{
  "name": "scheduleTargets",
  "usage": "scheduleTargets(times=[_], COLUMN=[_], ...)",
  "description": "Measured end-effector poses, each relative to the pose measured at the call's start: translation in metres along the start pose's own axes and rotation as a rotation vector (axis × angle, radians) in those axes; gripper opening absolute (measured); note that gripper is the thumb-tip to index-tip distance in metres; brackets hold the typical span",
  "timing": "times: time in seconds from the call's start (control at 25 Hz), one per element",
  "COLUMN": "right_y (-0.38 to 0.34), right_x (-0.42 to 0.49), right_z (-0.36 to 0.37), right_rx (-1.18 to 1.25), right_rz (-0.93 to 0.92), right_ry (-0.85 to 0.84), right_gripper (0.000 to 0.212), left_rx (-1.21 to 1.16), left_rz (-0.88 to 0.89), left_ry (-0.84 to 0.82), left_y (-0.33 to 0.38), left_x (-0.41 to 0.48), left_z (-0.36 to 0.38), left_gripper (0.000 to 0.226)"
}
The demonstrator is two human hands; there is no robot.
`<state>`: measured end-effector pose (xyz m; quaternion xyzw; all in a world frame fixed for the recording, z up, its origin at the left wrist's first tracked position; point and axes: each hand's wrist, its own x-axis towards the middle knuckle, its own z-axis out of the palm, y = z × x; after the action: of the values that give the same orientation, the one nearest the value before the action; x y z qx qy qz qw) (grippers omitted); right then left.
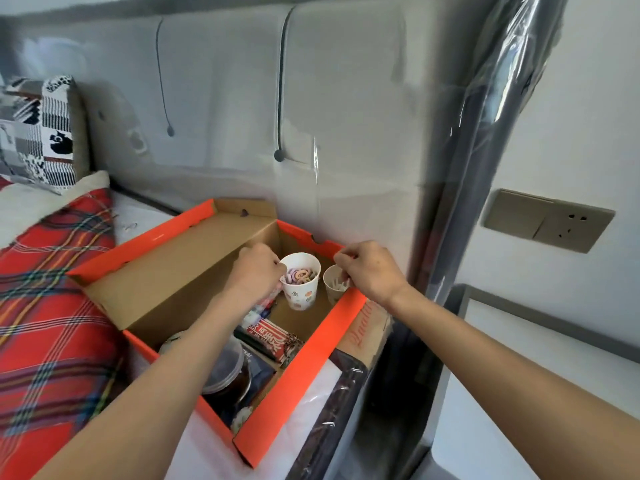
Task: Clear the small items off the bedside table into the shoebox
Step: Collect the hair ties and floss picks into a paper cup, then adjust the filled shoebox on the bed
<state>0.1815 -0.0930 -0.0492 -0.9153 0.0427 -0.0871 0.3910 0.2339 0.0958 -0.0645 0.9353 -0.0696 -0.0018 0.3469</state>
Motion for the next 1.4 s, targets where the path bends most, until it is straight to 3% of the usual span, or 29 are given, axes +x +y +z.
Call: scheduleTargets(times=[0.2, 0.64, 0.92, 1.04, 1.12, 1.2, 1.28, 1.4], right_y=[0.036, 0.047, 0.038, 0.028, 0.017, 0.008, 0.004, 0.002], right_x=[-0.01, -0.022, -0.036, -0.048, -0.063, -0.075, -0.081, -0.084], right_z=[0.006, 0.023, 0.032, 0.043, 0.055, 0.069, 0.077, 0.081], right_rx=[0.056, 0.123, 0.148, 0.118, 0.11, 0.097, 0.076, 0.114], right_rz=[0.093, 0.169, 0.168, 0.132, 0.086, 0.082, 0.116, 0.15], right_ry=[0.035, -0.033, -0.064, -0.061, -0.076, -0.115, -0.125, -0.089], right_gripper=[0.014, 0.017, 0.032, 0.024, 0.017, 0.016, 0.021, 0.023], left_rx=[-0.022, -0.039, -0.087, -0.188, -0.228, -0.155, -0.307, -0.927], left_rz=[-0.076, -0.023, -0.075, -0.11, -0.113, -0.181, -0.356, -0.524], left_ry=[-0.06, -0.16, -0.213, 0.0, 0.329, 0.634, 0.705, 0.582], left_y=[-0.022, -0.021, -0.024, -0.042, -0.066, -0.102, -0.134, -0.147], left_x=[0.006, 0.001, -0.009, -0.026, -0.043, -0.063, -0.077, -0.077], left_z=[0.033, 0.052, 0.046, 0.0, -0.042, -0.076, -0.092, -0.091], left_gripper=[0.023, 0.022, 0.023, 0.013, 0.011, 0.022, 0.035, 0.03])
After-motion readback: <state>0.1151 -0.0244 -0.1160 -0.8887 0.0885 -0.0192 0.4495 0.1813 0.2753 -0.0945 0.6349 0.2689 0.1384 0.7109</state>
